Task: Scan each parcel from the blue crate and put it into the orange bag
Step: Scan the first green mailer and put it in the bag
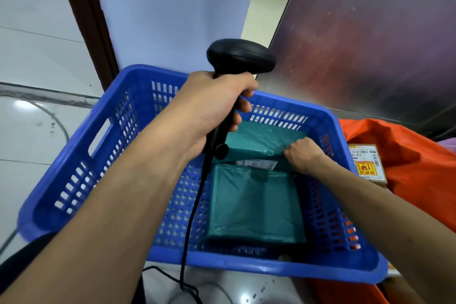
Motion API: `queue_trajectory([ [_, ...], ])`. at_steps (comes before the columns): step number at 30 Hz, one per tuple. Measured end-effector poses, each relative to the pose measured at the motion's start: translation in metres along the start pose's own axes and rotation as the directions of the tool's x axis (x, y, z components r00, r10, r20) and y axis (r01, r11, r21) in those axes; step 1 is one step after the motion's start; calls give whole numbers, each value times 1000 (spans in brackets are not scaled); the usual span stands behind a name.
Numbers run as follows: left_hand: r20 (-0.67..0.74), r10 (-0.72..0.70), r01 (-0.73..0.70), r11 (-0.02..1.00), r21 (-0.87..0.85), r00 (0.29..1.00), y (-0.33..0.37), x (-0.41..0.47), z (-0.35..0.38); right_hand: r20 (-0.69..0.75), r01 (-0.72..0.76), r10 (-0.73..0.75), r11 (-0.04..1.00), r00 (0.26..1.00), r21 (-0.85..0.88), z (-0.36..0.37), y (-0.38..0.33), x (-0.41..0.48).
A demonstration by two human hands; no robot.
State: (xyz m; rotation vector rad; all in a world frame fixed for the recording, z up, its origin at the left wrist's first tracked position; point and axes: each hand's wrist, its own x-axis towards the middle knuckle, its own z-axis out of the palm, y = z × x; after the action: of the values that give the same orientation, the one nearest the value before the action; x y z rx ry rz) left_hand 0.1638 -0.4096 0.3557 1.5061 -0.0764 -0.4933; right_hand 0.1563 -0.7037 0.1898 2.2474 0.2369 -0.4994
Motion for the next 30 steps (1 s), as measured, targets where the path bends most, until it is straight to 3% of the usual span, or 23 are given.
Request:
queue_trajectory([
  [4,-4,2,-2,1000,-10,1000,2,-3,-7,-13,18,-17,999,1000,41,-8,6,1],
  [10,-27,8,-9,999,-34,1000,6,-7,-15,-149,18,-5,996,989,82,-44,22,9],
  [20,-42,25,-28,997,-70,999,8,-9,-22,-182,-37,34,999,983,-12,-134,76,-32],
  [24,-18,34,-35,997,-70,999,9,-14,-21,-103,-114,123,990,987,87,-157,106,-62],
  [30,10,39,-38,998,-44,999,8,-24,-26,64,-146,132,927,989,345,-188,130,-116],
])
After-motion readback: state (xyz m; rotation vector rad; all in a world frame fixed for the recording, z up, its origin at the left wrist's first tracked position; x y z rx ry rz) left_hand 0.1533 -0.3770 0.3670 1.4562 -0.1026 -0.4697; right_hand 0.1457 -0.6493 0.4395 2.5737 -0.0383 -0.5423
